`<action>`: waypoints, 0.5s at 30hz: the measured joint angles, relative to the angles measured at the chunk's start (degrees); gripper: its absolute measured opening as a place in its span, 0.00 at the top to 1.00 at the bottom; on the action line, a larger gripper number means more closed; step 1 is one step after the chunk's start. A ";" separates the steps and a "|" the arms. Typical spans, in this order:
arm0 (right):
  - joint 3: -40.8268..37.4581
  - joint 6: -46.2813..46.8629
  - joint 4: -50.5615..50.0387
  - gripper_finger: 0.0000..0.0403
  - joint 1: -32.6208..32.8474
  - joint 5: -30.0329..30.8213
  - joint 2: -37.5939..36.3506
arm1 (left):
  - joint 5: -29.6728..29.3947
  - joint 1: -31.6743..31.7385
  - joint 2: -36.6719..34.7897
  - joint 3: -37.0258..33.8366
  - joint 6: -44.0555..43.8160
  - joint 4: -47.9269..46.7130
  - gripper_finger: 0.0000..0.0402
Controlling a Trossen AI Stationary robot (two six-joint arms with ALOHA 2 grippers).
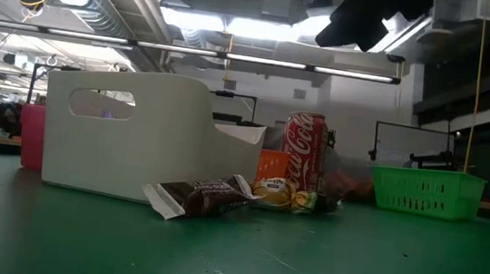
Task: Sort candy
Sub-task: Put the brown chocolate into the blue bin
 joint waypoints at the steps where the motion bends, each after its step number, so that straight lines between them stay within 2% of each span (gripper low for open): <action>1: -0.34 -0.05 0.21 0.55 0.56 1.61 0.00 | 0.00 0.00 0.00 0.00 0.00 0.00 0.56; 6: -2.08 -0.04 3.49 0.55 2.62 5.07 1.50 | 0.02 0.00 0.00 0.00 0.00 0.00 0.56; 15: -2.28 -0.02 16.52 0.55 3.09 4.45 10.41 | 0.07 0.07 -0.07 0.00 0.07 0.99 0.56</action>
